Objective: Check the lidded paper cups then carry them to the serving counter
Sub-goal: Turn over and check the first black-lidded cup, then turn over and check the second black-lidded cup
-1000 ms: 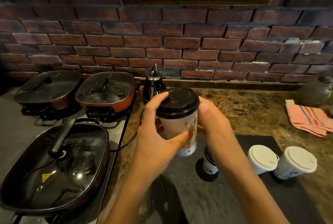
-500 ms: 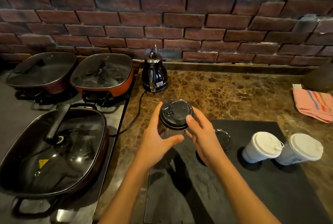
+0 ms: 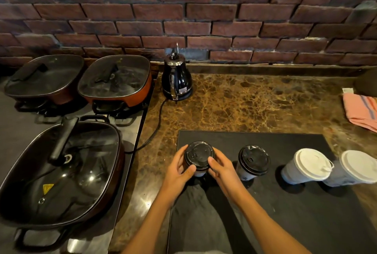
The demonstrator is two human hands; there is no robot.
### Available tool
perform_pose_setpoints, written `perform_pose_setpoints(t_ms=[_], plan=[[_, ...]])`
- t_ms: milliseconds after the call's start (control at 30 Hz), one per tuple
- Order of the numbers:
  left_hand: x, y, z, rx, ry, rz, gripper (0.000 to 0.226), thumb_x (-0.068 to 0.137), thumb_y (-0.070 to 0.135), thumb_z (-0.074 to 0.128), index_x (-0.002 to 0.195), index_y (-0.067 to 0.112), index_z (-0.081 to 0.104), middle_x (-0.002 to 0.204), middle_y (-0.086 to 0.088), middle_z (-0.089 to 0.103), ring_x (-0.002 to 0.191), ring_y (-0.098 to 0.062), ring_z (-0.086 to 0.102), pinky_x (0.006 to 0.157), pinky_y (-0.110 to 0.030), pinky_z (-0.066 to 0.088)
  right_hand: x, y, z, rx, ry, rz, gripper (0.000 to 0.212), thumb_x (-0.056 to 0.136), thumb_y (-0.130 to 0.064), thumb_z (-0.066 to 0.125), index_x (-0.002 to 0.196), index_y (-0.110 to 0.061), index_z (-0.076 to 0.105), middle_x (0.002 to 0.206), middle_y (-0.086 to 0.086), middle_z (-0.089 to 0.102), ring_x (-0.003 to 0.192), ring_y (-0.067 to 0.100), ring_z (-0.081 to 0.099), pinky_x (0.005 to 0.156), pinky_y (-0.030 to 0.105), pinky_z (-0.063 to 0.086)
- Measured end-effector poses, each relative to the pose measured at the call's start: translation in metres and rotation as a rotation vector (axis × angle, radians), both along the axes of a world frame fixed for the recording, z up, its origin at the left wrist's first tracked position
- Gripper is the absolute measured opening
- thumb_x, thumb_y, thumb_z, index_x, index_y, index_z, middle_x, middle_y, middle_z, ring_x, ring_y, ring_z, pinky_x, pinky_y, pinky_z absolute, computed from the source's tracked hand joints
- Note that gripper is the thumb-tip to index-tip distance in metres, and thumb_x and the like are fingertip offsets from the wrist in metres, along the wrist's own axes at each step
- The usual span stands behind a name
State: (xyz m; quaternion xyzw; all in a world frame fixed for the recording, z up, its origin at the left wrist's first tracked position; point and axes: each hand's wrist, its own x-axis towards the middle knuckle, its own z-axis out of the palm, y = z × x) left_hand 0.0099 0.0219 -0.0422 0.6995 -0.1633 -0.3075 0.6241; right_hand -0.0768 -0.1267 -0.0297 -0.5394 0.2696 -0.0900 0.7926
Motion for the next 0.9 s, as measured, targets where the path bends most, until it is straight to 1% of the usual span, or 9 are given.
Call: perform_pose_setpoints(t_ms=[100,233,367,467,567,667,733,800,900], plan=[[0.002,0.001,-0.005,0.007,-0.006,-0.026,0.067,0.084,0.033,0.078,0.142,0.031,0.045,0.141,0.011,0.061,0.134,-0.012,0.054,0.106,-0.028,0.046,0.000,0.002,-0.009,-0.003,0.014,-0.017,0.035,0.090,-0.021,0.063,0.125,-0.019,0.062,0.125,0.003,0.071,0.125,0.021,0.061,0.105,0.037,0.047],[0.006,0.000,-0.010,-0.004,0.011,-0.032,0.069,0.081,0.030,0.078,0.142,0.032,0.044,0.139,0.004,0.062,0.132,-0.014,0.057,0.108,-0.033,0.047,0.000,0.001,-0.013,-0.042,0.036,-0.012,0.037,0.090,-0.024,0.061,0.127,-0.020,0.061,0.129,0.004,0.069,0.126,0.021,0.060,0.107,0.041,0.044],[0.004,0.000,-0.010,0.000,0.028,-0.040,0.066,0.086,0.028,0.077,0.142,0.036,0.043,0.138,0.007,0.064,0.131,-0.010,0.057,0.102,-0.025,0.048,-0.002,0.001,-0.013,-0.116,0.073,-0.005,0.038,0.091,-0.029,0.063,0.128,-0.021,0.060,0.128,0.001,0.068,0.125,0.019,0.060,0.107,0.041,0.045],[0.004,0.001,-0.007,-0.013,0.057,-0.073,0.077,0.091,0.014,0.072,0.148,0.041,0.029,0.150,0.006,0.049,0.134,-0.003,0.051,0.107,-0.026,0.045,-0.003,0.001,-0.011,-0.201,0.089,-0.033,0.043,0.096,-0.022,0.063,0.136,-0.017,0.051,0.138,0.004,0.059,0.133,0.019,0.052,0.109,0.033,0.043],[0.004,0.004,-0.001,-0.040,0.041,-0.101,0.088,0.087,0.029,0.075,0.150,0.053,0.018,0.164,0.009,0.027,0.146,-0.002,0.032,0.118,-0.031,0.032,-0.004,0.003,0.000,-0.222,0.054,-0.095,0.052,0.096,-0.019,0.061,0.144,-0.014,0.042,0.151,0.005,0.045,0.142,0.017,0.041,0.117,0.036,0.035],[0.005,0.003,0.011,-0.035,-0.069,-0.073,0.083,0.087,0.046,0.074,0.147,0.061,0.019,0.167,0.015,0.016,0.150,0.000,0.022,0.123,-0.039,0.026,-0.008,0.001,0.019,-0.271,-0.010,-0.158,0.052,0.093,-0.026,0.063,0.141,-0.019,0.045,0.152,0.002,0.045,0.143,0.015,0.039,0.119,0.042,0.033],[0.007,-0.002,0.024,0.009,-0.221,-0.059,0.082,0.086,0.055,0.068,0.148,0.063,0.016,0.166,0.019,0.016,0.152,-0.001,0.017,0.124,-0.046,0.022,-0.014,-0.004,0.035,-0.313,-0.054,-0.186,0.050,0.093,-0.023,0.062,0.141,-0.019,0.046,0.151,-0.001,0.047,0.142,0.011,0.040,0.118,0.036,0.034],[0.007,-0.014,0.043,0.036,-0.347,-0.049,0.079,0.088,0.055,0.063,0.148,0.063,0.012,0.166,0.020,0.014,0.152,0.000,0.014,0.124,-0.044,0.020,-0.024,-0.014,0.054,-0.356,-0.103,-0.222,0.048,0.096,-0.017,0.060,0.142,-0.019,0.046,0.149,-0.005,0.049,0.139,0.004,0.043,0.114,0.025,0.036],[0.002,-0.041,0.071,0.070,-0.540,-0.121,0.077,0.093,0.049,0.059,0.150,0.057,0.009,0.168,0.015,0.010,0.153,-0.001,0.007,0.124,-0.038,0.015,-0.043,-0.028,0.076,-0.386,-0.167,-0.314,0.049,0.096,-0.018,0.062,0.142,-0.020,0.047,0.146,-0.009,0.052,0.135,-0.001,0.046,0.109,0.020,0.039]])
